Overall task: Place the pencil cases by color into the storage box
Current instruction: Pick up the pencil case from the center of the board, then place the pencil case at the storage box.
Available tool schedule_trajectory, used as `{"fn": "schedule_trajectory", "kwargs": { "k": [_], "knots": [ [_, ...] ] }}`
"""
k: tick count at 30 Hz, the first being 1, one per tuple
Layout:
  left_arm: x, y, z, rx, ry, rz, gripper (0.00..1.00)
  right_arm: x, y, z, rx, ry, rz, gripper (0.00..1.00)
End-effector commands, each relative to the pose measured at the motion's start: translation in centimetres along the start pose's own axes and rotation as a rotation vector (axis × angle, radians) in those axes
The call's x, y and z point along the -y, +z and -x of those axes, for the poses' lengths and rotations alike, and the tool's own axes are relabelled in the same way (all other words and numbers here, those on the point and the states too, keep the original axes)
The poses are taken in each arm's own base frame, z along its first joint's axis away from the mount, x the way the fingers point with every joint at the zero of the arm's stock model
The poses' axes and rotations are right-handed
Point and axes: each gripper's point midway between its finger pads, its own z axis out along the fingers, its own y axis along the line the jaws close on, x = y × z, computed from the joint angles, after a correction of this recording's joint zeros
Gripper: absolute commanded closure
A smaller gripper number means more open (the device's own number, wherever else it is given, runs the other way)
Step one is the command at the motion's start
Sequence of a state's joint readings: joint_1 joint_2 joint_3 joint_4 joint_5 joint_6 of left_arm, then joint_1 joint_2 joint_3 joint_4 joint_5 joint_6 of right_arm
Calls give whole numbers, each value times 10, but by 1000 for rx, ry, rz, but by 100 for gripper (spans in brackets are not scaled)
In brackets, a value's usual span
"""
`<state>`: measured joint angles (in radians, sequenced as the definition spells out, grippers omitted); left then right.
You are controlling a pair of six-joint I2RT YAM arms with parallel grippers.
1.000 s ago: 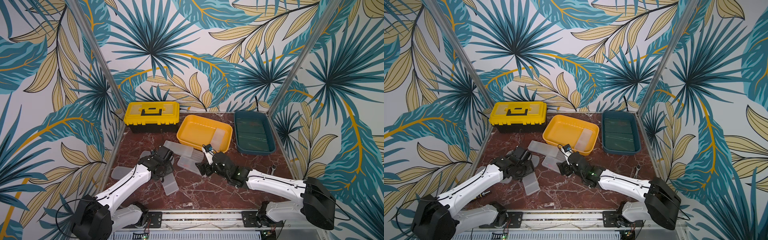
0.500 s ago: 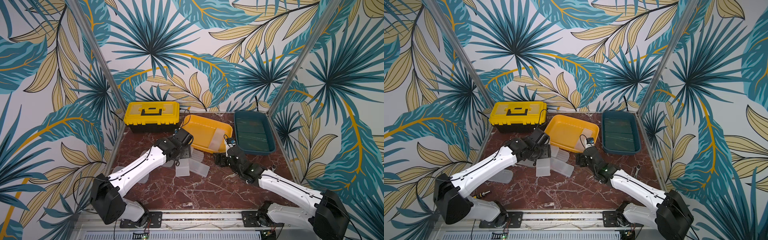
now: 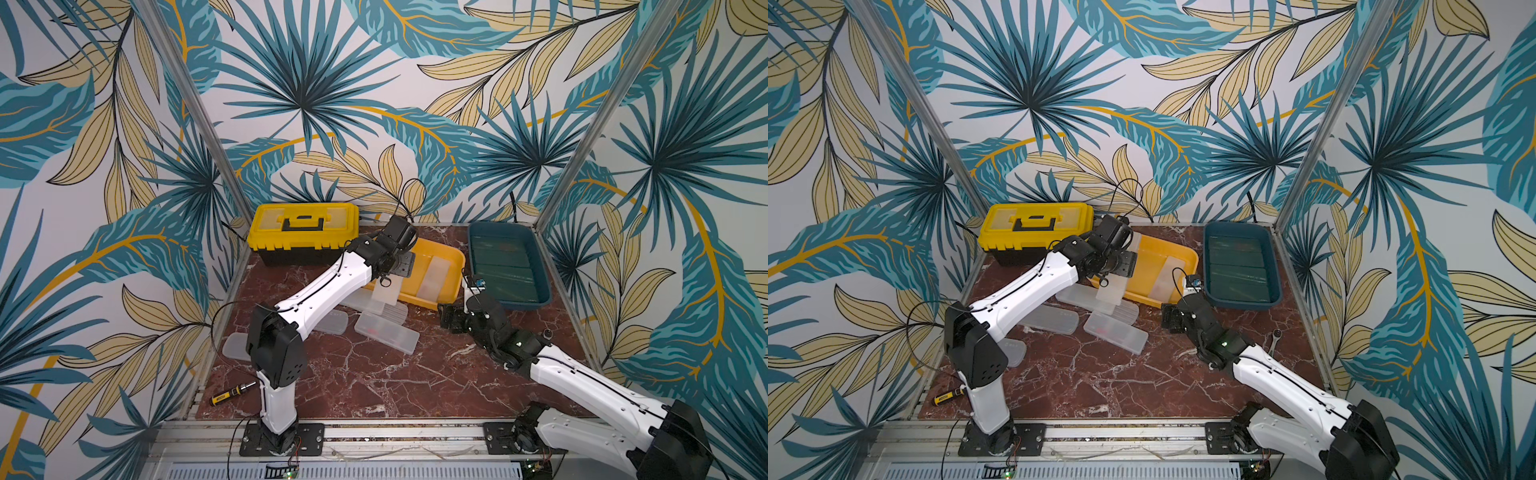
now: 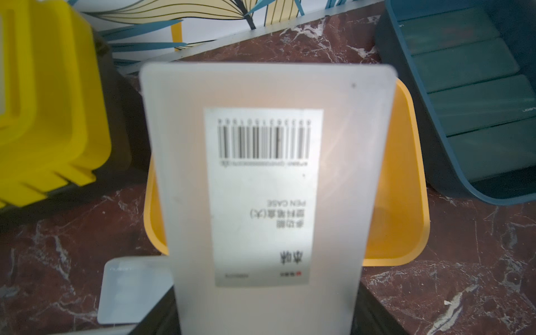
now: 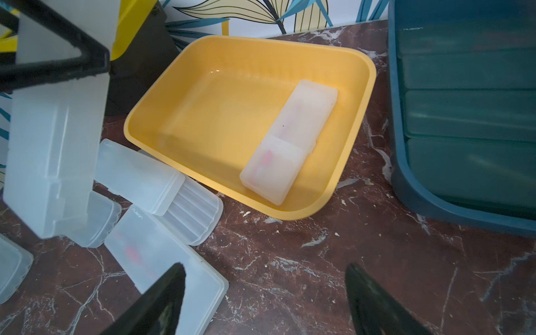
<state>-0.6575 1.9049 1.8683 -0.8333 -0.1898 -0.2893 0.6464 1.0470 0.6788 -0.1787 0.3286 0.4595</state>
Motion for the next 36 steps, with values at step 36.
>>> {"fn": "schedule_trajectory", "kwargs": {
  "k": [36],
  "knots": [
    [34, 153, 19, -41, 89, -296, 40, 11, -3, 35, 50, 5, -96, 14]
  ]
}}
